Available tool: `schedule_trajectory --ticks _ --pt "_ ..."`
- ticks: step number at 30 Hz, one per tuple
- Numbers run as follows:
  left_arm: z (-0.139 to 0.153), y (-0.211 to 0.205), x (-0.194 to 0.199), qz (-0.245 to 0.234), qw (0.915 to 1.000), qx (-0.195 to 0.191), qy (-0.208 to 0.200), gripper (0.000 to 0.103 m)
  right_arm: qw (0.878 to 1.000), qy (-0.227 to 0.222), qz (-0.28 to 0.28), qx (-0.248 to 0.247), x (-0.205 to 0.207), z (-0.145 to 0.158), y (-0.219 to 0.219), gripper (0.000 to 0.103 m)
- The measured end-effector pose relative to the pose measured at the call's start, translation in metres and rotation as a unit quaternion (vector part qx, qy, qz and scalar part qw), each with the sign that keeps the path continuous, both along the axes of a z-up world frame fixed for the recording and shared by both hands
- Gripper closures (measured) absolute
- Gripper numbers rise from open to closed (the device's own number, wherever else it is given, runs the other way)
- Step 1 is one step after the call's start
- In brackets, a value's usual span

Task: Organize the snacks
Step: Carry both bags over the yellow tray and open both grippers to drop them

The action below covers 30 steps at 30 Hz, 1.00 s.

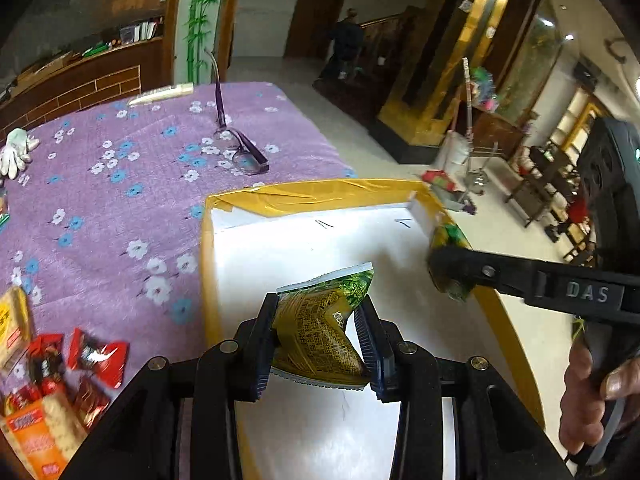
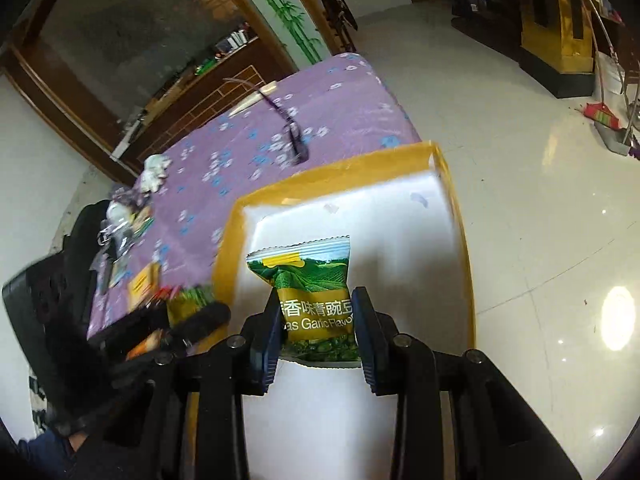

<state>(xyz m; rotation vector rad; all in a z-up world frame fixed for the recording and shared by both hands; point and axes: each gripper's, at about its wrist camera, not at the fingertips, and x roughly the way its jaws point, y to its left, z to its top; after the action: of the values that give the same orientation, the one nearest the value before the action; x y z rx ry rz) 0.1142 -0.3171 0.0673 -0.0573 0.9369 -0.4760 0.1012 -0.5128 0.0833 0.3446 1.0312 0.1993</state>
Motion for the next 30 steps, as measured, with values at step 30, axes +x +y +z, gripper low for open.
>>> schedule_trajectory --ticks 30 --pt "0.031 0.018 -0.038 0.003 0.9996 -0.005 -0.028 0.035 1.0 0.012 -0.021 -0.006 0.03 -0.014 0.027 0.06"
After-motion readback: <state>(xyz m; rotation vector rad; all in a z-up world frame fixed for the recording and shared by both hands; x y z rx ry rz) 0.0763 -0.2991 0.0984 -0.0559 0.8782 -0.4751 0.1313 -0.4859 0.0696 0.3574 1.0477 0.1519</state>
